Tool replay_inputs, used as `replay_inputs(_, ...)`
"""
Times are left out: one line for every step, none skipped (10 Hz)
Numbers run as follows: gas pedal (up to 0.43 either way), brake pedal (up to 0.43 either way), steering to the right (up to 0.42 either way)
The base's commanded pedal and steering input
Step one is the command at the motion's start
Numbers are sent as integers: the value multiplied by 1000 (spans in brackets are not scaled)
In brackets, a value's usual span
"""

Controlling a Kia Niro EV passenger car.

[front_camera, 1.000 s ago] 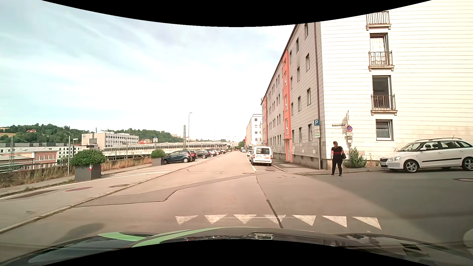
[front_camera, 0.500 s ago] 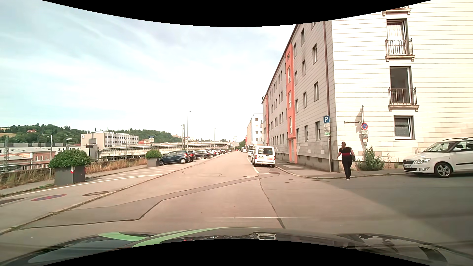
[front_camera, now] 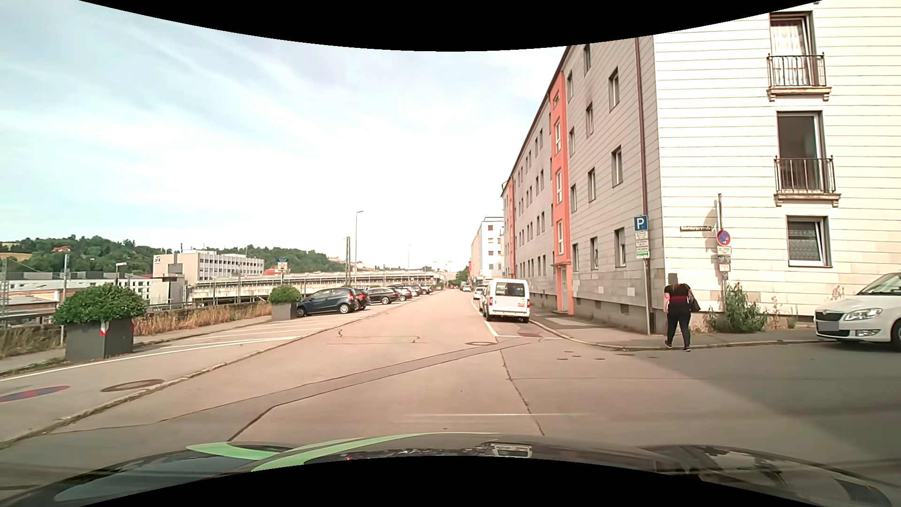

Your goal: Follow the waypoints while adhering to traffic rules and regulations

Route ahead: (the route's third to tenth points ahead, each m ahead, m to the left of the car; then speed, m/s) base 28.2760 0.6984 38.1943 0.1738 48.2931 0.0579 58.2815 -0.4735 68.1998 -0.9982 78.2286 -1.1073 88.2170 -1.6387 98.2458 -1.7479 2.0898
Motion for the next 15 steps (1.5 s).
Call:
replay_inputs(0, 177, -5)
replay_inputs(0, 146, -5)
replay_inputs(0, 140, -5)
replay_inputs(0, 152, -5)
replay_inputs(0, 30, -5)
replay_inputs(0, 0, -5)
replay_inputs(0, 18, -5)
replay_inputs(0, 0, -5)
replay_inputs(0, 0, -5)
replay_inputs(150, 0, -6)
replay_inputs(331, 0, -6)
replay_inputs(331, 0, -7)
replay_inputs(331, 0, -7)
replay_inputs(331, 0, -8)
replay_inputs(331, 0, -8)
